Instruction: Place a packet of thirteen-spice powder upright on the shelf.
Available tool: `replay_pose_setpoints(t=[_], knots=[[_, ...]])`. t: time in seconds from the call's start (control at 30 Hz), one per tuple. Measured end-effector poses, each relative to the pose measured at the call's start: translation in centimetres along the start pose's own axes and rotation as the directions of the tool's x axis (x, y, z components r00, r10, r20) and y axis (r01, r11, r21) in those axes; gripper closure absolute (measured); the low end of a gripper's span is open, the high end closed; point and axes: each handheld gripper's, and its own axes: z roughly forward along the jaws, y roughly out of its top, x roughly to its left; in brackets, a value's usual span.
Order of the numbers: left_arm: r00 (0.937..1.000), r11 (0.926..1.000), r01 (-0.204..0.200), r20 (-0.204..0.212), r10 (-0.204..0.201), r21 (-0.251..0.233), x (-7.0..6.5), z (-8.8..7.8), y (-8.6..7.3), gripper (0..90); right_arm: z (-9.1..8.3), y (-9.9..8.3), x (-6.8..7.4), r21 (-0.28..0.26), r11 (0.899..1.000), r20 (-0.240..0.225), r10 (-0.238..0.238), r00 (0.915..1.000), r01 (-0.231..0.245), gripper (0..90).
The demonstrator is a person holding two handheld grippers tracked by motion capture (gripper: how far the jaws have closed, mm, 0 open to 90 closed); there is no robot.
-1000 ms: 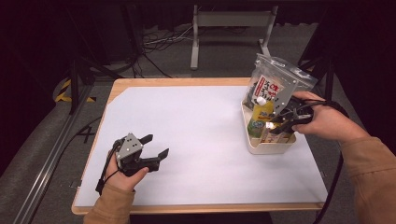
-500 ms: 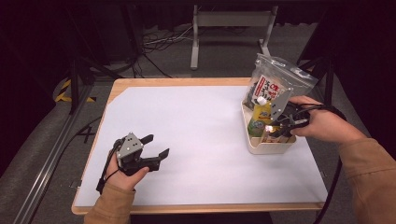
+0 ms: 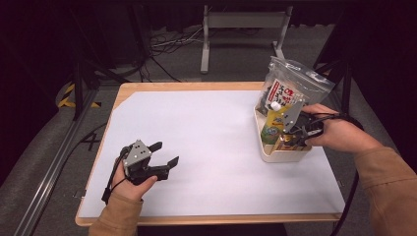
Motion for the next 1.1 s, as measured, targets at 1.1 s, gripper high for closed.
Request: replay_pose_setpoints(t=[1.1], knots=[[1.0,0.9998,0.002,-0.002,-0.002,-0.019,-0.1,-2.1,-0.8,17.7,-3.8,-0.7,4.4,-0.394,0.908,0.085,0.191,0.9779,-0.143,39.3]])
